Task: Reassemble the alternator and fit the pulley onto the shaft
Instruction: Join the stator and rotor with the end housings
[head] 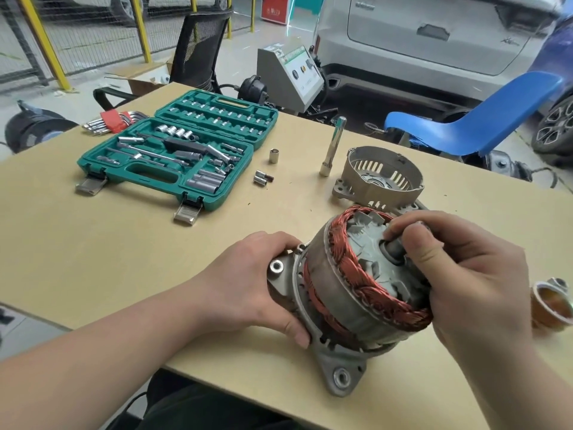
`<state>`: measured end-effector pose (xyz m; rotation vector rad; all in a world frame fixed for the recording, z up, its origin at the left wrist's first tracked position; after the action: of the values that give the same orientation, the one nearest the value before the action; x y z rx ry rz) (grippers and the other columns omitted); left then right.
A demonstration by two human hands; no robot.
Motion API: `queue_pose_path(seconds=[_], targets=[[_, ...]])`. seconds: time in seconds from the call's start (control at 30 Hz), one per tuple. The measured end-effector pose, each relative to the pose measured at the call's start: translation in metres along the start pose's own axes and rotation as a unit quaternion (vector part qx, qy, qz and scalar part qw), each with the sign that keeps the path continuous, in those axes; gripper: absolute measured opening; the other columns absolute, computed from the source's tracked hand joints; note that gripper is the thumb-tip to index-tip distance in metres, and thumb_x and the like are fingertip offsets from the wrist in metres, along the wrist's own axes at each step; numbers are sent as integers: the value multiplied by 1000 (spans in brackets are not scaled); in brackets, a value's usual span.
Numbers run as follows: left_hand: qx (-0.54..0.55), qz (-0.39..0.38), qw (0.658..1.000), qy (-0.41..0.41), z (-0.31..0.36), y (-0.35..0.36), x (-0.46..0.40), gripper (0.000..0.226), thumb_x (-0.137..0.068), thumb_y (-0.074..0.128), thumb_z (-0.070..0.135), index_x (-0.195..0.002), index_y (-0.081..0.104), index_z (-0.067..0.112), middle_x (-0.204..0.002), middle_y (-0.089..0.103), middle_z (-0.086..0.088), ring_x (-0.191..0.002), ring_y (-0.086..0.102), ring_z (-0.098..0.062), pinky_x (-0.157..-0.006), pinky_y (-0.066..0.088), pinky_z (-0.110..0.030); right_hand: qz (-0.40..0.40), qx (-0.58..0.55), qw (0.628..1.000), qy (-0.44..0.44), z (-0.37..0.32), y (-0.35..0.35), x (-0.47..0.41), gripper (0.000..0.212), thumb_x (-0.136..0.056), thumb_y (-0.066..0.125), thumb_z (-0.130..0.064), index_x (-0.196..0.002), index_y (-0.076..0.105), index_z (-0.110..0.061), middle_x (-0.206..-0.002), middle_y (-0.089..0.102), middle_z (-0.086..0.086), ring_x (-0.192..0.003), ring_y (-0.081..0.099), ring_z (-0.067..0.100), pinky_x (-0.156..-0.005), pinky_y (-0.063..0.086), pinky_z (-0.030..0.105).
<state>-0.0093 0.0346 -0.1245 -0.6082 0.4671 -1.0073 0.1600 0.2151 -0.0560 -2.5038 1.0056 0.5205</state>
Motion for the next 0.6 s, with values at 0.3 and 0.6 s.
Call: queue_pose_path(seconds=[0.3,0.6], targets=[[48,11,999,4,5,2,0,91,-43,104,59,-122,60,45,-116,68,22,-110,64,0,-96,55,-32,-20,48,998,-39,1,-6,5,11,-95,68,-32,-94,78,-27,-98,75,2,-90,69,28,-76,52,45],[31,-7,998,62,4,5,-4,103,-48,103,59,-139,55,55,-131,54,40,-124,51,12,-100,36,-2,-53,66,996,-39,0,-4,4,13,-95,66,-32,-96,78,-27,-101,76,-2,-97,70,24,-82,54,38]])
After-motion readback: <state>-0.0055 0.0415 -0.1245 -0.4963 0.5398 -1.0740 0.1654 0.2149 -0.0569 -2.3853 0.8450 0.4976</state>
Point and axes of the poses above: each hand's wrist, its own x-axis away from the middle knuckle, its own y-axis out of the palm, z = x × y, the point moved 4 cm from there along -x, towards the middle knuckle
